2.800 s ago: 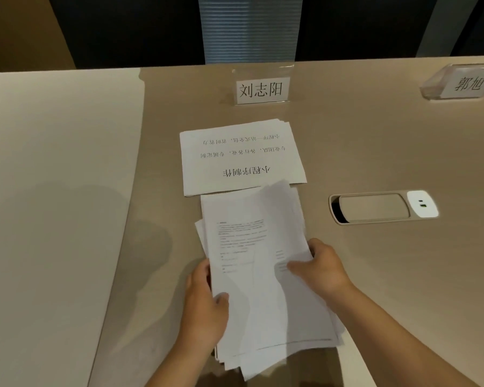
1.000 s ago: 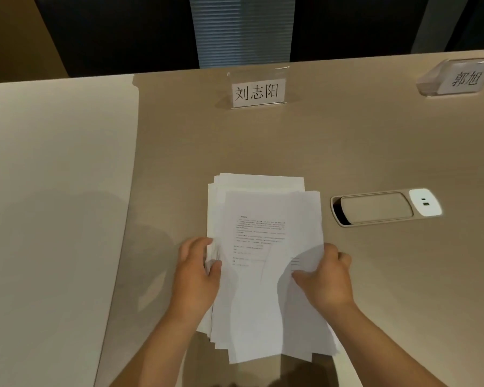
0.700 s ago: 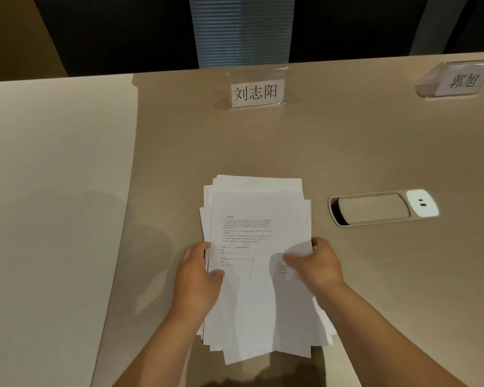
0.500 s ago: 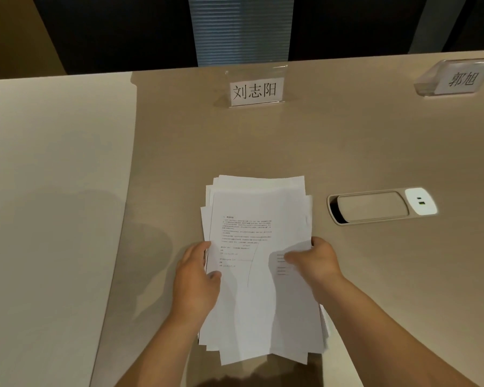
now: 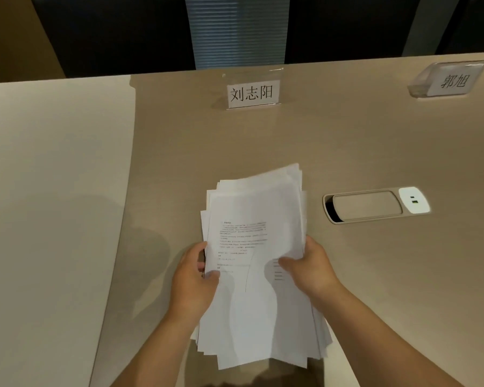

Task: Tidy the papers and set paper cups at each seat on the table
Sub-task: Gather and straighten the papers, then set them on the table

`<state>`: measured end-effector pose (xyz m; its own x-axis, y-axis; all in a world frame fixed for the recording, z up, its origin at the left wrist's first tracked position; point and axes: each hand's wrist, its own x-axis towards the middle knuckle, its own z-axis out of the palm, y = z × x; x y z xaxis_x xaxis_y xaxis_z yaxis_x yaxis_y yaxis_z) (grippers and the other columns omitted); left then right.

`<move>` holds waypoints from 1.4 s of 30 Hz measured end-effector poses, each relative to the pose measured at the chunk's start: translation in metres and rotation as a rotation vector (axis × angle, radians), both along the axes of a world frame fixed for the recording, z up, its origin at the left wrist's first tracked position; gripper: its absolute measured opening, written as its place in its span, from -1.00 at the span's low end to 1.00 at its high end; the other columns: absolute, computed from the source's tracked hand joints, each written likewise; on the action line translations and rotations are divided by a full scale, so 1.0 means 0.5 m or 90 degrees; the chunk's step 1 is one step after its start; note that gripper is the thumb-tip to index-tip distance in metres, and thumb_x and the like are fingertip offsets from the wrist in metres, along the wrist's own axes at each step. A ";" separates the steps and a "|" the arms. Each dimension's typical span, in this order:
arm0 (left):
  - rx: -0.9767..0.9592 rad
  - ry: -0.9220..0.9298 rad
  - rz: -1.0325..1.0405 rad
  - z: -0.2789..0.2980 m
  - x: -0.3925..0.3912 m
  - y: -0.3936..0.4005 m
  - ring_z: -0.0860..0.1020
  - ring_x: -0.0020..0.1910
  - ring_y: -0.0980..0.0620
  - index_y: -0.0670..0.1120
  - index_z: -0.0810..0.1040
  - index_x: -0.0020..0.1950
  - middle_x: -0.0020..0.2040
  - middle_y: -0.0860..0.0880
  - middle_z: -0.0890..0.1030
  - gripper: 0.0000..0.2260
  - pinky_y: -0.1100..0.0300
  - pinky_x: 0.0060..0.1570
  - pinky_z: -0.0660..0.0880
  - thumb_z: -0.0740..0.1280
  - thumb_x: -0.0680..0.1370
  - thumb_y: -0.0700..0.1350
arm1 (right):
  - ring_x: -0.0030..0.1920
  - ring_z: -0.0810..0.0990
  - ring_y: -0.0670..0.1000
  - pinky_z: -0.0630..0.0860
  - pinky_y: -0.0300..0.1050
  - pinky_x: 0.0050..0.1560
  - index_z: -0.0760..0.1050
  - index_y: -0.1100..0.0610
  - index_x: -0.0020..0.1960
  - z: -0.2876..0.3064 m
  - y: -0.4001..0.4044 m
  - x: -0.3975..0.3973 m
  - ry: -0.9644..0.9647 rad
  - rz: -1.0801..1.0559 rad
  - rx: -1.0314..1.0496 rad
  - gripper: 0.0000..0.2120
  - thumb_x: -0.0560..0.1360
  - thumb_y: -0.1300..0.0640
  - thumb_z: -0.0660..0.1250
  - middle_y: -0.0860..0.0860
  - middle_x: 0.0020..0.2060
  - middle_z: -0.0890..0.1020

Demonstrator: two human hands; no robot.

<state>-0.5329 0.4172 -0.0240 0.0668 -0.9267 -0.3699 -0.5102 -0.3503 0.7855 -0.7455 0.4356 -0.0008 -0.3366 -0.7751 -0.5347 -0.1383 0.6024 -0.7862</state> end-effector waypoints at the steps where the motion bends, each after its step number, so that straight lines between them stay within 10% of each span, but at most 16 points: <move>1: 0.021 0.060 0.033 0.006 0.002 -0.006 0.58 0.04 0.11 0.13 0.45 0.27 0.19 0.08 0.58 -0.55 0.22 -0.06 0.55 0.41 0.49 -0.28 | -0.05 0.70 -0.03 0.65 -0.08 -0.03 0.56 0.01 0.15 0.007 0.009 -0.004 -0.010 0.016 -0.023 -0.63 0.43 0.36 0.39 -0.06 -0.04 0.72; 5: 0.072 0.262 0.132 0.042 0.015 -0.029 0.60 0.19 0.04 -0.04 0.37 0.43 0.26 0.03 0.60 -0.39 0.19 0.05 0.55 0.52 0.44 -0.20 | -0.08 0.72 -0.11 0.60 -0.27 -0.13 0.59 -0.01 0.08 0.042 0.042 -0.021 -0.100 0.036 -0.084 -0.69 0.48 0.35 0.41 -0.10 -0.07 0.75; 10: 0.069 0.393 0.054 0.111 0.017 -0.024 0.70 0.04 -0.02 -0.14 0.61 0.20 0.08 -0.04 0.73 -0.76 0.24 -0.07 0.65 0.38 0.54 -0.27 | -0.02 0.72 -0.03 0.63 -0.15 0.00 0.60 0.06 0.11 0.075 0.071 -0.034 -0.138 0.029 -0.134 -0.70 0.46 0.36 0.43 -0.07 -0.04 0.75; 22: -0.284 0.360 0.183 0.232 -0.041 0.047 0.68 -0.06 0.25 0.09 0.59 0.00 -0.12 0.27 0.72 -0.79 0.47 -0.15 0.53 0.37 0.55 -0.24 | -0.14 0.69 -0.19 0.57 -0.36 -0.25 0.58 0.01 0.05 0.176 0.073 0.008 -0.065 -0.120 -0.341 -0.76 0.43 0.21 0.49 -0.15 -0.17 0.73; 29: -0.206 0.365 0.140 0.193 -0.027 0.043 0.67 0.09 0.09 0.20 0.60 0.00 0.03 0.15 0.72 -0.66 0.09 0.10 0.58 0.50 0.45 -0.24 | 0.06 0.68 -0.05 0.61 -0.10 0.03 0.52 -0.03 0.12 0.158 0.072 -0.003 -0.114 -0.099 -0.344 -0.62 0.41 0.28 0.51 -0.05 0.01 0.71; 37: -0.164 0.384 0.068 0.185 0.005 0.020 0.69 0.03 0.07 -0.07 0.59 0.14 0.04 0.06 0.73 -0.68 0.32 -0.09 0.60 0.50 0.44 -0.31 | 0.10 0.66 -0.09 0.61 -0.17 0.04 0.47 -0.03 0.19 0.136 0.061 -0.023 -0.119 -0.042 -0.317 -0.55 0.41 0.30 0.50 -0.10 0.04 0.69; 42: -0.154 0.351 0.055 0.189 -0.017 0.018 0.68 0.05 0.11 0.07 0.65 0.06 0.03 0.13 0.73 -0.77 0.21 0.03 0.62 0.41 0.54 -0.25 | -0.02 0.71 -0.08 0.58 -0.32 -0.14 0.62 0.02 0.01 0.138 0.049 -0.014 -0.117 -0.046 -0.301 -0.84 0.52 0.25 0.38 -0.11 -0.10 0.75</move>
